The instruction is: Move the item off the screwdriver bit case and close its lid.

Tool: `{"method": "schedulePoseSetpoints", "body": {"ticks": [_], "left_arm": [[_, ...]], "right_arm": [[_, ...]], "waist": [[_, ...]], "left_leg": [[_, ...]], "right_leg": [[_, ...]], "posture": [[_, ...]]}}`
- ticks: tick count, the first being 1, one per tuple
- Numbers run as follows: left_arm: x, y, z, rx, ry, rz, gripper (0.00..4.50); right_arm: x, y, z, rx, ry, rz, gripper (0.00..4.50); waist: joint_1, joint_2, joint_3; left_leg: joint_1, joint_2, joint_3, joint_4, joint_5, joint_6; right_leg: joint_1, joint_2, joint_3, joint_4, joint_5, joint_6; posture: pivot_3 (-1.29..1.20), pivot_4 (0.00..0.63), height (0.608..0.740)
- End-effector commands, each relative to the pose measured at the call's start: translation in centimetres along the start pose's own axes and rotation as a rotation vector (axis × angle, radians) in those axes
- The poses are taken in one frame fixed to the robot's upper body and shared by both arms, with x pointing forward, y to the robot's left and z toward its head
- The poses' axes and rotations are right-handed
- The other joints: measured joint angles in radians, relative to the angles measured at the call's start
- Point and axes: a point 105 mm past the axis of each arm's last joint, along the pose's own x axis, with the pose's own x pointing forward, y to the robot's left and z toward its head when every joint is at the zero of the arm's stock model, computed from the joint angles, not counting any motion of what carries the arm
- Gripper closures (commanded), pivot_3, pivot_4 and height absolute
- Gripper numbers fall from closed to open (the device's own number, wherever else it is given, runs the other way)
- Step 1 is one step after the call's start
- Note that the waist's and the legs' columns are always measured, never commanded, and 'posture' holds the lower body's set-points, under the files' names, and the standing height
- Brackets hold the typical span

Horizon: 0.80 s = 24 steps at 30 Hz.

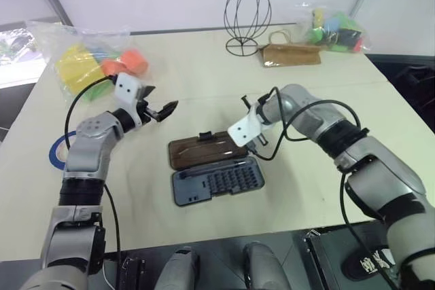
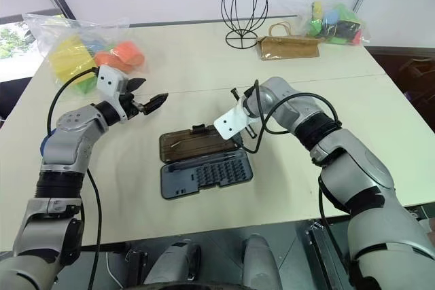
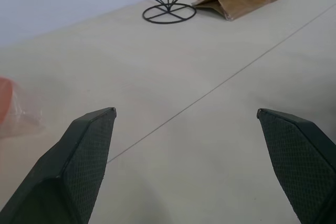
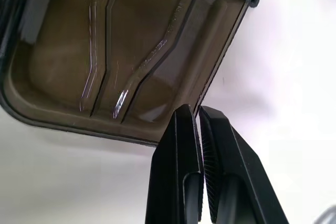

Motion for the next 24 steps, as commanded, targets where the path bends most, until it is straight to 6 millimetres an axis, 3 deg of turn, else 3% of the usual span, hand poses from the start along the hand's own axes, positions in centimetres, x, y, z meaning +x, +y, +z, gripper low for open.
{"method": "schedulePoseSetpoints", "body": {"ticks": [1,13,19,24], "left_arm": [[0.1,0.1,1.7,0.031,-0.057,0.001,0.00],[0.1,0.2,1.9,0.041,-0.061,0.000,0.00],[0.2,0.2,1.9,0.040,-0.062,0.002,0.00],[0.3,0.0,1.8,0.035,-0.060,-0.003,0.00]], "right_arm": [[-0.7,0.1,-1.4,0.052,0.043,0.014,4.45],[-1.5,3.8,-0.8,0.198,-0.006,0.172,4.45],[-1.7,3.5,1.6,0.326,-0.122,0.158,4.45],[-1.5,2.5,1.6,0.425,-0.131,0.083,4.45]], "waist": [[-0.002,0.000,0.000],[-0.003,0.000,0.000],[-0.009,0.000,0.000],[-0.015,0.000,0.000]], "left_leg": [[0.000,0.000,0.000,0.000,0.000,0.000],[0.000,0.000,-0.001,-0.001,0.000,0.000],[0.000,0.000,-0.001,-0.001,0.000,0.000],[0.000,0.001,0.000,-0.001,0.000,0.000]], "right_leg": [[0.000,0.000,0.000,0.000,0.000,0.000],[0.001,0.000,-0.001,-0.001,0.000,0.000],[0.001,0.000,-0.001,-0.001,0.000,0.000],[0.000,0.000,-0.001,-0.001,0.000,0.000]], "posture": [[0.00,0.150,0.740],[0.00,0.150,0.740],[0.00,0.150,0.740],[0.00,0.150,0.740]]}}
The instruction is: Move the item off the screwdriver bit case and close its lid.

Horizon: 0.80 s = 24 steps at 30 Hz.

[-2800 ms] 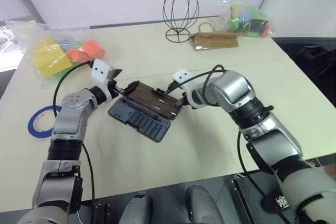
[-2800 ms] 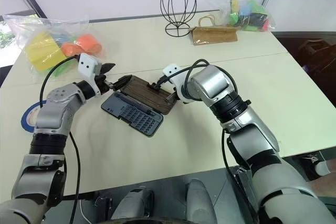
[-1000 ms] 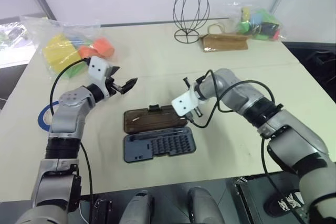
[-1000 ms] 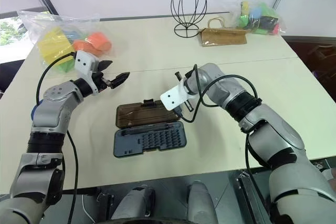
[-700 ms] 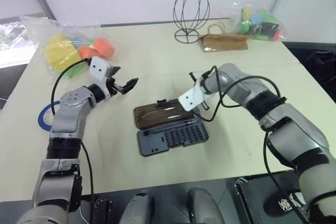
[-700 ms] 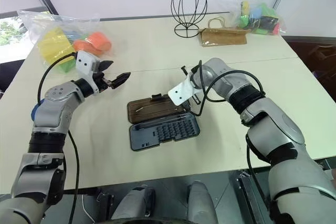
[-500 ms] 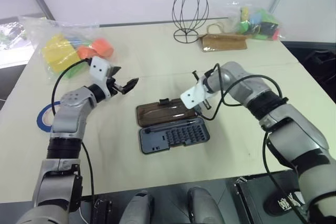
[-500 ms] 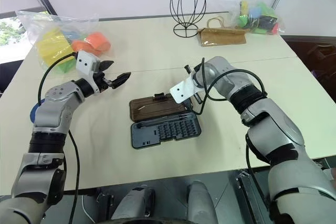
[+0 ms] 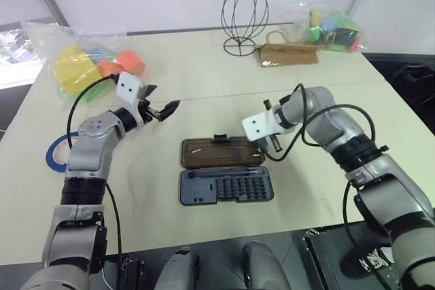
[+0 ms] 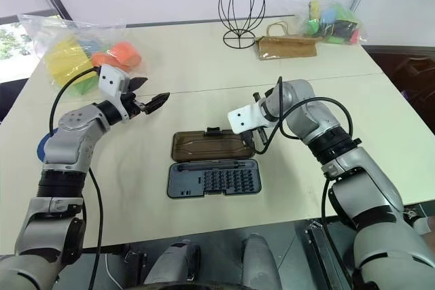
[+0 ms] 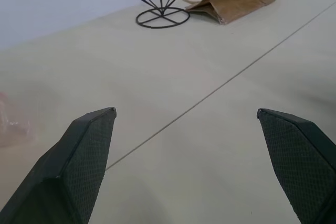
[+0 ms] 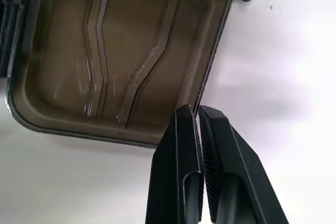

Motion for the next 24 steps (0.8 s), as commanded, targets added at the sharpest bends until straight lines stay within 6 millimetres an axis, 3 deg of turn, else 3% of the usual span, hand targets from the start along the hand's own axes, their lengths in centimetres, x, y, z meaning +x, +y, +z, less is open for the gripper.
{"method": "schedulePoseSetpoints", "body": {"ticks": [1,5,11,18,24], "left_arm": [[0.1,0.0,1.5,0.029,-0.051,0.000,0.00],[0.2,-0.1,1.4,0.025,-0.049,-0.004,0.00],[-0.1,-1.0,1.4,-0.010,-0.047,-0.055,0.00],[-2.0,-3.9,3.3,-0.150,-0.068,-0.259,0.00],[-3.6,-5.8,2.8,-0.148,0.004,-0.360,0.00]], "right_arm": [[0.5,-0.2,1.1,0.052,-0.055,-0.018,4.45],[0.4,-0.1,1.1,0.077,-0.056,-0.026,3.11],[-1.0,-0.8,1.2,0.191,-0.105,-0.081,0.06],[-4.1,-1.6,2.5,0.399,-0.258,-0.154,0.06],[-5.7,-2.0,2.9,0.501,-0.312,-0.232,0.06]], "waist": [[-0.002,0.000,0.000],[-0.001,0.000,0.000],[0.005,0.000,0.000],[0.002,0.000,0.000],[0.002,0.000,0.000]], "left_leg": [[0.000,0.000,0.000,0.000,0.000,0.000],[0.000,0.000,0.000,0.000,0.000,0.000],[0.000,0.000,0.000,0.000,0.000,0.000],[-0.001,0.000,-0.001,0.000,0.000,0.000],[-0.001,0.000,-0.001,0.000,0.000,0.000]], "right_leg": [[0.000,0.000,0.000,0.000,0.000,0.000],[-0.001,0.000,0.000,0.000,0.000,0.000],[0.000,0.000,0.000,0.000,0.000,0.000],[-0.002,0.000,0.001,0.001,0.000,0.000],[-0.002,0.000,0.002,0.001,0.000,0.000]], "posture": [[0.00,0.150,0.740],[0.00,0.150,0.740],[0.00,0.150,0.740],[0.00,0.150,0.740],[0.00,0.150,0.740]]}}
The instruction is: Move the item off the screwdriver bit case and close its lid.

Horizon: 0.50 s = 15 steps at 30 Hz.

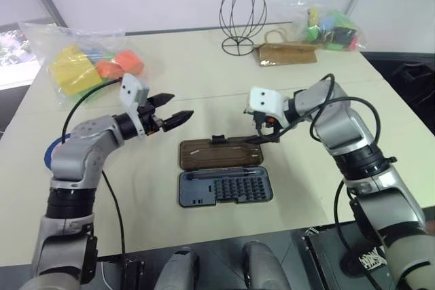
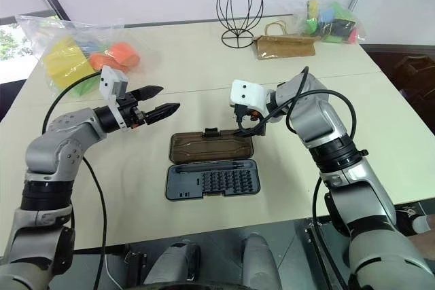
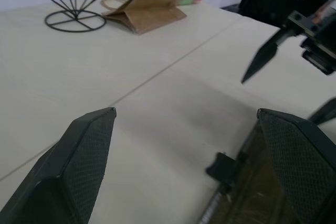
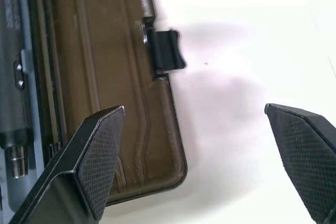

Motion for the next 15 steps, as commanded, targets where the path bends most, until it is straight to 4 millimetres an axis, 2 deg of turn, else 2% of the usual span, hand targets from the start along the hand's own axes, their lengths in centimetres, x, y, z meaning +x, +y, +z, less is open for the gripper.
{"method": "schedulePoseSetpoints", "body": {"ticks": [1,7,11,15], "left_arm": [[-0.6,-1.3,0.5,0.022,0.004,-0.054,0.00],[-0.7,-2.5,-0.6,0.042,0.059,-0.106,0.00],[-0.8,-4.1,-0.4,0.008,0.052,-0.199,1.21],[-1.5,-6.3,-1.2,-0.006,0.112,-0.320,3.39]], "right_arm": [[-1.6,-0.8,1.7,0.033,-0.072,-0.080,0.06],[-1.7,-1.0,1.9,0.091,-0.093,-0.131,0.06],[-1.8,-1.5,1.9,0.143,-0.105,-0.177,0.01],[-1.8,-1.8,1.9,0.191,-0.116,-0.207,0.01]], "waist": [[0.000,0.000,0.000],[0.004,0.000,0.000],[0.002,0.000,0.000],[0.001,0.000,0.000]], "left_leg": [[0.000,0.000,0.000,0.000,0.000,0.000],[0.000,0.000,0.000,0.000,0.000,0.000],[0.000,0.000,0.001,0.000,0.000,0.000],[0.000,0.000,0.001,0.000,0.000,0.000]], "right_leg": [[0.000,0.000,0.000,0.000,0.000,0.000],[0.001,0.000,0.000,0.000,0.000,0.000],[0.000,0.000,0.000,0.000,0.000,0.000],[0.000,0.000,0.001,0.000,0.000,0.000]], "posture": [[0.00,0.150,0.740],[0.00,0.150,0.740],[0.00,0.150,0.740],[0.00,0.150,0.740]]}}
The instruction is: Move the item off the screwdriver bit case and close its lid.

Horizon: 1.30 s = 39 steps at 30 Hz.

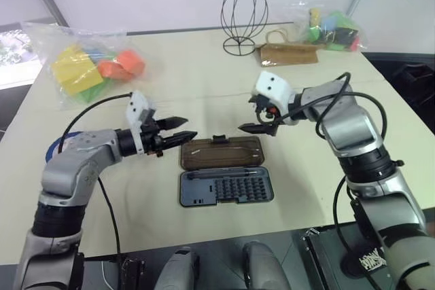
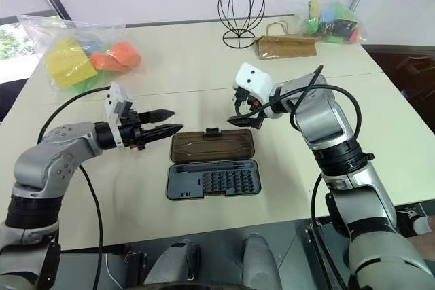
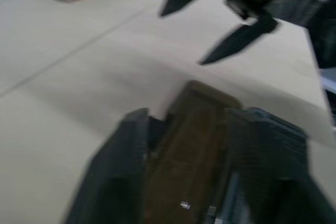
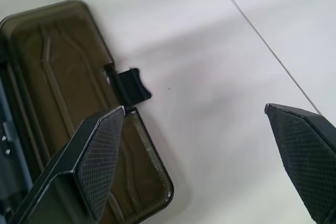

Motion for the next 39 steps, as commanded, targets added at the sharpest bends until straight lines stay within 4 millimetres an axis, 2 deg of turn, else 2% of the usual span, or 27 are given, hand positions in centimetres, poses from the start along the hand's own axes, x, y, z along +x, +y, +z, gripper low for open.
{"method": "schedulePoseSetpoints", "body": {"ticks": [1,2,3,5,16,23,28,39], "left_arm": [[-0.1,-2.2,-0.2,0.020,0.041,-0.117,3.87],[-0.2,-2.5,-0.4,0.019,0.059,-0.141,4.36],[-0.3,-3.1,-0.9,0.017,0.087,-0.175,4.45],[-0.5,-3.7,-2.0,0.014,0.138,-0.222,4.45],[-1.1,-4.8,-6.5,-0.006,0.289,-0.335,4.45],[-0.3,-3.9,-8.9,0.021,0.336,-0.310,4.45],[0.0,-3.3,-9.6,0.025,0.339,-0.290,4.45],[0.1,-3.3,-10.0,0.029,0.333,-0.271,4.45]], "right_arm": [[-0.7,-0.5,1.3,0.010,-0.055,-0.048,0.01],[-0.6,-0.4,1.3,0.020,-0.058,-0.049,0.01],[-0.5,-0.4,1.2,0.027,-0.060,-0.051,0.01],[-0.1,-0.2,1.1,0.042,-0.061,-0.054,0.01],[1.5,0.4,-0.3,0.193,-0.055,-0.061,0.01],[0.9,-0.2,-0.9,0.186,0.001,-0.069,0.01],[0.8,0.0,-0.6,0.140,0.024,0.015,0.01],[3.8,1.4,-3.0,0.134,0.094,0.123,0.01]], "waist": [[0.000,0.000,0.000],[0.000,0.000,0.000],[0.000,0.000,0.000],[0.000,0.000,0.000],[0.001,0.000,0.000],[0.001,0.000,0.000],[0.000,0.000,0.000],[0.000,0.000,0.000]], "left_leg": [[0.000,0.000,0.000,0.000,0.000,0.000],[0.000,0.000,0.000,0.000,0.000,0.000],[0.000,0.000,0.000,0.000,0.000,0.000],[0.000,0.000,0.000,0.000,0.000,0.000],[0.000,0.000,0.002,-0.001,0.000,0.000],[0.000,0.000,0.002,-0.001,0.000,0.000],[0.000,0.000,0.003,0.000,0.000,0.001],[0.001,0.000,0.002,0.000,0.000,0.001]], "right_leg": [[0.000,0.000,0.000,0.000,0.000,0.000],[0.000,0.000,0.000,0.000,0.000,0.000],[0.000,0.000,0.000,0.000,0.000,0.000],[0.000,0.000,0.000,0.000,0.000,0.000],[0.000,0.000,0.000,0.000,0.000,0.000],[0.000,0.000,0.000,0.000,0.000,0.000],[0.000,0.001,0.000,0.000,0.000,0.000],[0.002,0.000,0.000,0.000,0.000,0.000]], "posture": [[0.00,0.150,0.740],[0.00,0.150,0.740],[0.00,0.150,0.740],[0.00,0.150,0.740],[0.00,0.150,0.740],[0.00,0.150,0.740],[0.00,0.150,0.740],[0.00,0.150,0.740]]}}
